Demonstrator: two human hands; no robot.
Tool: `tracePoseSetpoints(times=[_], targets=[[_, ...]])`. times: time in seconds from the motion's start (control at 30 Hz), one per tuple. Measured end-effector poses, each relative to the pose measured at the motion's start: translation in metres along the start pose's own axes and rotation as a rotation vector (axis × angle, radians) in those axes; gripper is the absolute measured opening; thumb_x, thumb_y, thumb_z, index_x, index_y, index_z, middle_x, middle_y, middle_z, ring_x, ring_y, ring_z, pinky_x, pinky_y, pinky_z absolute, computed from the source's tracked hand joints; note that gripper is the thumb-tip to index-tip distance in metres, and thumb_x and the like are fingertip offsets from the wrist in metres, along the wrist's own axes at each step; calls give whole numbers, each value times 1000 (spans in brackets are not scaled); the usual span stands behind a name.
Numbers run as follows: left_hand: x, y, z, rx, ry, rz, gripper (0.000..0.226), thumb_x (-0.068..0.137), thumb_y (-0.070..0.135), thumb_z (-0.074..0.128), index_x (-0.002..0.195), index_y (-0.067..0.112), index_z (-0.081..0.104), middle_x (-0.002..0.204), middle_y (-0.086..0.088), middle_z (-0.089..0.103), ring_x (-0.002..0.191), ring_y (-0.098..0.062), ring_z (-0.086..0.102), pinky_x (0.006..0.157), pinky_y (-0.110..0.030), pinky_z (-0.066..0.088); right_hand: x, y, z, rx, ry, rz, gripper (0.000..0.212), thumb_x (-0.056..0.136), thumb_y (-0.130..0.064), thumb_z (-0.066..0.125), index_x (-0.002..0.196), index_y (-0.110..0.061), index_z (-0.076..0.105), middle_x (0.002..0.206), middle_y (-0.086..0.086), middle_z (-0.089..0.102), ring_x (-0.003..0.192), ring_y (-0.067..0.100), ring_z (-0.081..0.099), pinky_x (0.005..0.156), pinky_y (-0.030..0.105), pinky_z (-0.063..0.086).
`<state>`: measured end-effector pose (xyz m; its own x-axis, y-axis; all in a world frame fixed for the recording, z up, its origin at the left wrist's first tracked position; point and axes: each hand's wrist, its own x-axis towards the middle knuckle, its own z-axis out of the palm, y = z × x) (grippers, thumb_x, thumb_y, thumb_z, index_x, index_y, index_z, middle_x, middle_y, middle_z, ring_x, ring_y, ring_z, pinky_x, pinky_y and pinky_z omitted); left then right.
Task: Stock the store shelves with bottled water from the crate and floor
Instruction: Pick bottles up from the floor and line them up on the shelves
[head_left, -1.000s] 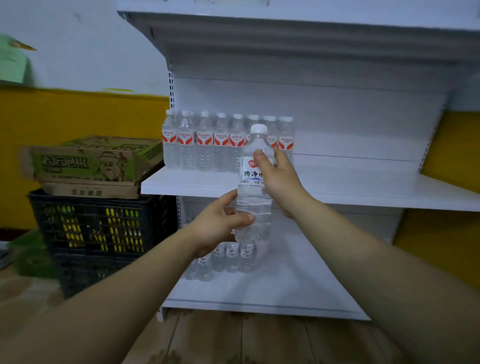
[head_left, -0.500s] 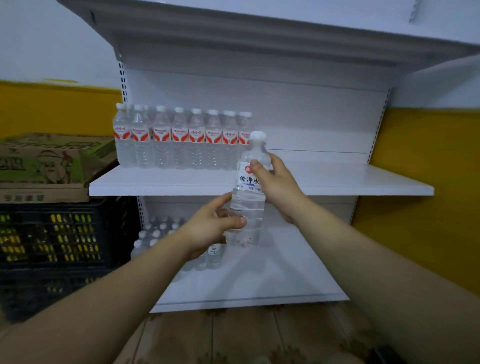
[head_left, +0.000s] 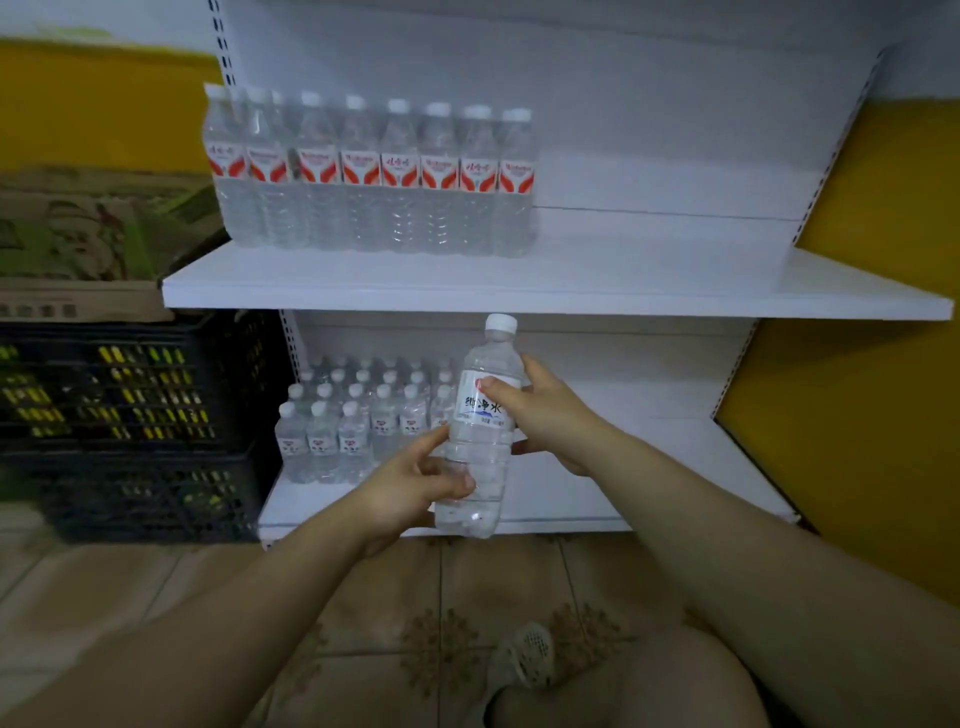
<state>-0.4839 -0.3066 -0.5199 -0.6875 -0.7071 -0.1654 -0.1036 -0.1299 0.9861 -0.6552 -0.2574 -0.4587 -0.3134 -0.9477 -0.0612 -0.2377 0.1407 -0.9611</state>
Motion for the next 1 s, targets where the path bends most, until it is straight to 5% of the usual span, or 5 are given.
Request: tracePoseSetpoints(times=[0.33,0.43,0.6,0.77,1.0], targets=[[43,-62,-72,-108,62,-153,65,75,2,74,128,33,54,117,-20,65,102,-31,67,83,-41,55,88,51,70,-14,-135,116,29,95,-31,60,118,-34,43,106,-5,66,93,15,67,83,43,57],[64,-87,-96,-93,92,-197,64,80,-6,68,129,32,52,117,-23,63,105,-34,64,92,-47,53,120,74,92,-34,-170,132,42,92,-32,64,128,-30,43,110,-1,66,97,19,67,87,49,56],[106,-128,-129,-78,107,-239,60,83,-2,69,126,35,48,116,-11,62,104,-23,63,83,-31,54,172,120,122,-37,-204,174,40,88,-30,69,121,-34,46,109,3,66,97,21,68,86,52,56],[160,-181,-165,-78,113,-271,69,81,-5,68,132,34,42,118,-7,60,104,-20,62,80,-31,55,228,166,149,-25,-235,214,49,88,-22,71,128,-29,45,114,0,66,100,21,67,81,52,58],[229,-254,-206,114,101,-250,81,81,8,73,144,36,32,134,0,53,120,-20,53,98,-40,48,283,229,177,-56,-168,134,56,85,-14,74,131,-26,43,113,-5,65,99,14,66,74,39,61]])
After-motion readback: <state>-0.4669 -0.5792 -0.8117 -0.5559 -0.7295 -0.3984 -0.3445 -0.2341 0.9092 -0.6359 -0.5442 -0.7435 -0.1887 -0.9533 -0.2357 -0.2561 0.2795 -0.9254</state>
